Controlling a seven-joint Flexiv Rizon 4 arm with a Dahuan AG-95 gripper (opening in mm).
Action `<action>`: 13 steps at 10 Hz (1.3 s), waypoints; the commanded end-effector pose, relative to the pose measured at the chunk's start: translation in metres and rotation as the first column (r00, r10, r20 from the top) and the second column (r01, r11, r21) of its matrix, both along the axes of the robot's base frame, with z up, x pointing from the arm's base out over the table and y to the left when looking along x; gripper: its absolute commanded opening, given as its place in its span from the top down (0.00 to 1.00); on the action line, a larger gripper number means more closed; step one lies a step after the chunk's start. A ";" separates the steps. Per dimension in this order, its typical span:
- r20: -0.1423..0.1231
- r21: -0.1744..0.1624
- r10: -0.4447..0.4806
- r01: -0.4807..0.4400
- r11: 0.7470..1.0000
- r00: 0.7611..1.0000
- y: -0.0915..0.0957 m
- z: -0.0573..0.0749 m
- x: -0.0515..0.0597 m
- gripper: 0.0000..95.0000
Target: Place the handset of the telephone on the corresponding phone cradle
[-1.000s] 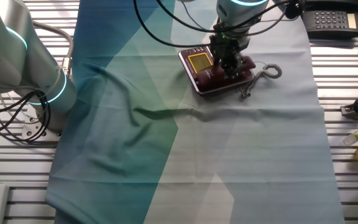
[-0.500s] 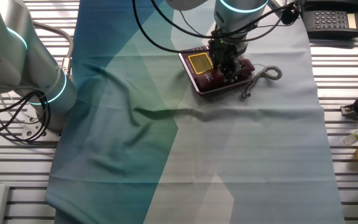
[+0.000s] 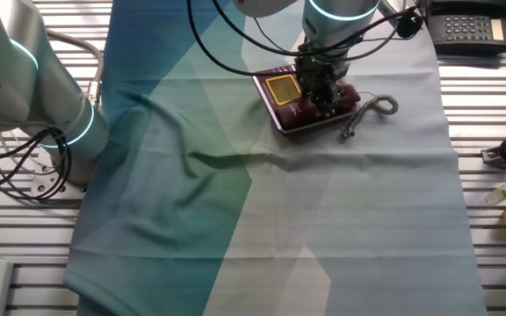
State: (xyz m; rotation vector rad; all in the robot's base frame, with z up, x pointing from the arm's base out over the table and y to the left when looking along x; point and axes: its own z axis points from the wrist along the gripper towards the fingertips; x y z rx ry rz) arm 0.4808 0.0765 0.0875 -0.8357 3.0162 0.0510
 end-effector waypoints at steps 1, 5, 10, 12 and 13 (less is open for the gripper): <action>-0.003 0.001 0.009 -0.009 1.000 1.000 0.000 -0.001 0.001 1.00; -0.003 0.004 0.025 -0.025 1.000 1.000 0.001 -0.004 0.000 0.80; -0.007 0.014 0.046 -0.046 0.999 0.999 0.001 -0.006 0.001 0.40; -0.006 0.017 0.049 -0.049 0.999 0.999 0.001 -0.005 0.000 0.20; -0.005 0.017 0.049 -0.049 0.999 0.999 0.001 -0.005 0.000 0.20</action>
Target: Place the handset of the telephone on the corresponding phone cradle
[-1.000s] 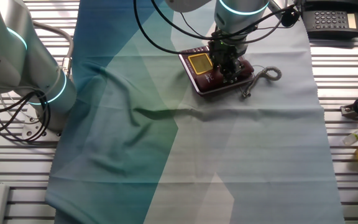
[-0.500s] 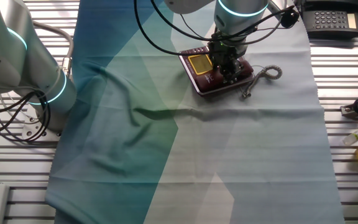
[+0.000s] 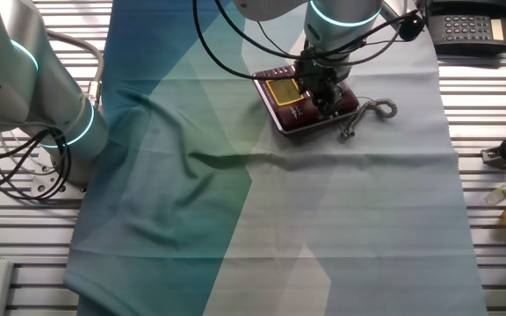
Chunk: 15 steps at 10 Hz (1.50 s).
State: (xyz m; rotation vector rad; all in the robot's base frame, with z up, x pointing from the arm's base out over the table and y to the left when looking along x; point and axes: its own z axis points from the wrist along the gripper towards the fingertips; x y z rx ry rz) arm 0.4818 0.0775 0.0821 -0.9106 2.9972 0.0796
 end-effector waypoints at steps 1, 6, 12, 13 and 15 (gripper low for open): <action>0.002 -0.002 -0.001 0.001 1.000 1.000 0.000 0.002 -0.001 0.20; 0.009 0.034 0.013 -0.013 0.999 1.000 -0.001 0.026 -0.008 0.20; -0.034 0.008 -0.085 0.085 0.996 0.996 0.040 0.094 -0.027 0.60; -0.039 -0.032 -0.144 0.143 0.989 0.989 0.065 0.102 -0.033 0.80; -0.050 -0.036 -0.201 0.199 0.979 0.978 0.090 0.110 -0.038 1.00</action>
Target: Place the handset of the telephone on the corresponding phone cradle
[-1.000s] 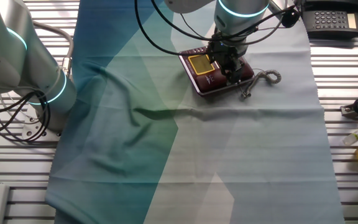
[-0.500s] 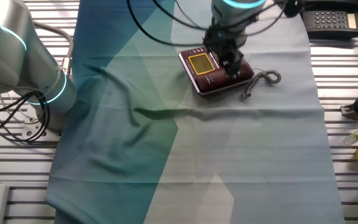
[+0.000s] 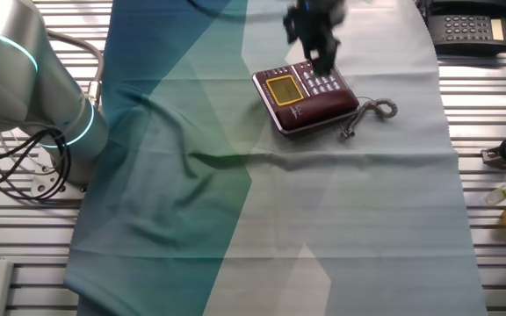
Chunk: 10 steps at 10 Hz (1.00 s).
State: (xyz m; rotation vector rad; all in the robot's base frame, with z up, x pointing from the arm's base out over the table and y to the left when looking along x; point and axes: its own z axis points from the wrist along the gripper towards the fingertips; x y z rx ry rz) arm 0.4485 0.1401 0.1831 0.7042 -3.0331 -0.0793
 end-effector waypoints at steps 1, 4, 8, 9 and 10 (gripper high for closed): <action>-0.029 -0.026 -0.110 0.109 0.994 0.994 0.051 0.015 -0.004 1.00; -0.045 -0.018 -0.145 0.144 0.989 0.988 0.070 0.027 0.004 1.00; -0.046 -0.027 -0.166 0.164 0.986 0.985 0.074 0.020 0.010 1.00; -0.055 -0.041 -0.166 0.164 0.986 0.985 0.074 0.020 0.010 1.00; -0.060 -0.058 -0.158 0.155 0.986 0.986 0.074 0.020 0.010 1.00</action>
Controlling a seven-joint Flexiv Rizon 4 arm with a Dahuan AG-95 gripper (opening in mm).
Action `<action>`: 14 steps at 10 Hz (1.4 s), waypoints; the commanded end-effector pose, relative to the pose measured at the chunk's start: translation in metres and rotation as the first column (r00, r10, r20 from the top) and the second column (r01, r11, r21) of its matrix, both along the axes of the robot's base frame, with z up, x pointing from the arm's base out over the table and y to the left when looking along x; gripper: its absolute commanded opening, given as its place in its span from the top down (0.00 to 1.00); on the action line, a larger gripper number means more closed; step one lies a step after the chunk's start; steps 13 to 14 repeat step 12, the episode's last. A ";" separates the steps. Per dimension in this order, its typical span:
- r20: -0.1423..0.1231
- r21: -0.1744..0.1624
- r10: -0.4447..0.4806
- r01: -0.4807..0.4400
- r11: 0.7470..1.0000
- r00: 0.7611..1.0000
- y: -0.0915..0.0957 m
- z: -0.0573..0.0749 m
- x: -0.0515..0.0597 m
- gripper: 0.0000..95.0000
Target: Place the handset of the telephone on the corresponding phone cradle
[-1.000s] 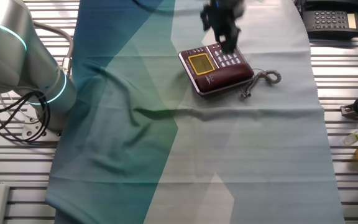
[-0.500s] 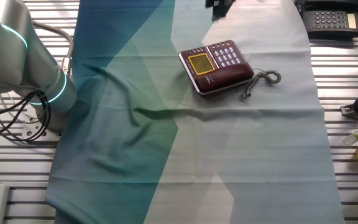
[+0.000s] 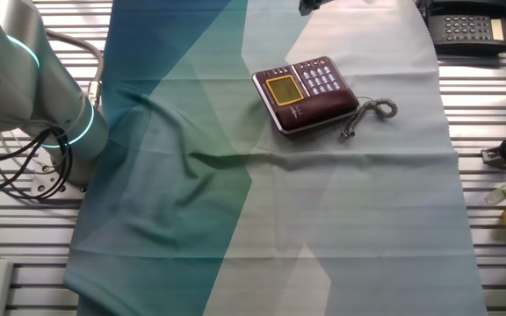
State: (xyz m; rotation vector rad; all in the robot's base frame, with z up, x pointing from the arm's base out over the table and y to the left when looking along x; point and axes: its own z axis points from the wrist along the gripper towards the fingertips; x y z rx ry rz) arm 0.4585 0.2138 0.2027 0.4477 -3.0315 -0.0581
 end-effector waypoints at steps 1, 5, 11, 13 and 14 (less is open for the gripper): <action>-0.020 -0.027 0.005 -0.005 1.000 1.000 0.000 0.000 0.000 1.00; -0.018 -0.024 0.001 -0.001 1.000 1.000 0.000 0.001 0.000 1.00; -0.021 -0.004 0.010 -0.010 1.000 1.000 0.000 0.001 0.000 1.00; -0.024 -0.004 0.012 -0.013 1.000 1.000 0.000 0.001 0.000 1.00; -0.024 -0.004 0.012 -0.013 1.000 1.000 0.000 0.001 0.000 1.00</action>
